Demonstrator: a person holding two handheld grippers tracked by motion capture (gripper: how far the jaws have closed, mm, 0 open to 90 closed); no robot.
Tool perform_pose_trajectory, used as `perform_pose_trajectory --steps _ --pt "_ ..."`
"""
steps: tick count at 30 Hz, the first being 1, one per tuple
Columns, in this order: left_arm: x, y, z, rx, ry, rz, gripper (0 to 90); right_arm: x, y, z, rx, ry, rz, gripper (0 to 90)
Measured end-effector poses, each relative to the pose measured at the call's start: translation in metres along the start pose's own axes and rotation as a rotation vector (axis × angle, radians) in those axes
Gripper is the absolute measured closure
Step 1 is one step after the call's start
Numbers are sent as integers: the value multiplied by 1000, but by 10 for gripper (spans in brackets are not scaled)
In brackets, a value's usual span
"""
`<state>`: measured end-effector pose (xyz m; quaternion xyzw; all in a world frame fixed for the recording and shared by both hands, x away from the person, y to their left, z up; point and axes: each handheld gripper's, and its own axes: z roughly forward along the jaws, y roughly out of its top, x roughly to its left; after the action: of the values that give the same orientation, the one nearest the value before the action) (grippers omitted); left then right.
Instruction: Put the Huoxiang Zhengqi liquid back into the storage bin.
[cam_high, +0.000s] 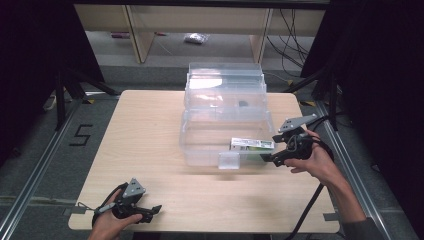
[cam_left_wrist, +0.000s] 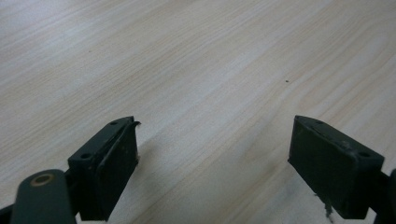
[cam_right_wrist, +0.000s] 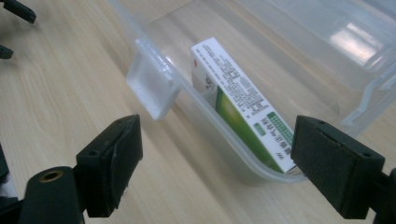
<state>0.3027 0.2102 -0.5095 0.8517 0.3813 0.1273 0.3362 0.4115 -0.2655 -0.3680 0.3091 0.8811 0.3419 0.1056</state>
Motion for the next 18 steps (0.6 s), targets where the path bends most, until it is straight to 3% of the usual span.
perform_pose_trajectory --steps 6,8,10,11,17,18 --pt "-1 0 1 -9 4 -11 151 8 -13 4 -31 -3 1 173" --pt "-1 0 1 -8 8 -11 151 10 -17 4 -34 -1 22 172" --pt "-1 0 1 -8 5 -10 151 13 -22 7 -74 -7 42 172" --pt "-1 0 1 -10 7 -11 151 12 -24 4 -51 -6 39 172" --pt "0 0 0 2 -2 3 151 15 -37 7 -72 -23 49 171" --pt "-1 0 1 -11 7 -13 151 16 -39 8 -75 -21 59 171"
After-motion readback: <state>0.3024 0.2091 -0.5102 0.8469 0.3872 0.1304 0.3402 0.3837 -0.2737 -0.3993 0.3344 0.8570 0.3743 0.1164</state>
